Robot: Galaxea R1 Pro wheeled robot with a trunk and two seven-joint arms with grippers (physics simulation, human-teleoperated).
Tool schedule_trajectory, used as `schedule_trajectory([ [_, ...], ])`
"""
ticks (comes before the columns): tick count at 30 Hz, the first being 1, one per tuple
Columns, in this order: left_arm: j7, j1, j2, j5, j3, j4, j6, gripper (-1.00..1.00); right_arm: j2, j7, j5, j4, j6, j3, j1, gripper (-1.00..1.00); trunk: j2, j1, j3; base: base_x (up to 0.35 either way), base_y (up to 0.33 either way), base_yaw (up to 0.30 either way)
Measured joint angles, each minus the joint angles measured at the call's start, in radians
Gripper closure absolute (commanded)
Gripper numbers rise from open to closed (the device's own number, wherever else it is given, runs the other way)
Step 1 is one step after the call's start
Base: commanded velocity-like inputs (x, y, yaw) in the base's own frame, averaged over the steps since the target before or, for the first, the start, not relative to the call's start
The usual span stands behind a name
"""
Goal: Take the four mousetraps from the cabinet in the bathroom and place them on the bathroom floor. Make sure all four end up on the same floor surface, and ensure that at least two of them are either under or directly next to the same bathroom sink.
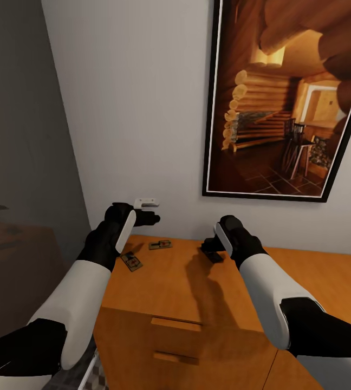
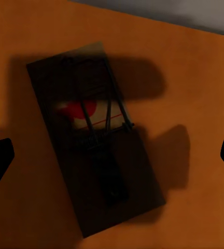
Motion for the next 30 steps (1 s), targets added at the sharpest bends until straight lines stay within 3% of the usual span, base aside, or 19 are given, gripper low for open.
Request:
schedule_trajectory([
  [25,0.000,0.000,0.000,0.002,0.000,0.021,0.008,-1.00,0.003,0.000,0.000,0.000,0.000,0.000,0.000,-1.00,0.000,0.000,0.000,0.000,0.000,0.000],
  [30,-0.001,0.000,0.000,0.002,0.000,0.022,0.008,-1.00,0.000,0.000,0.000,0.000,0.000,0.000,0.000,-1.00,-0.035,0.019,-0.016,0.000,0.000,0.000],
])
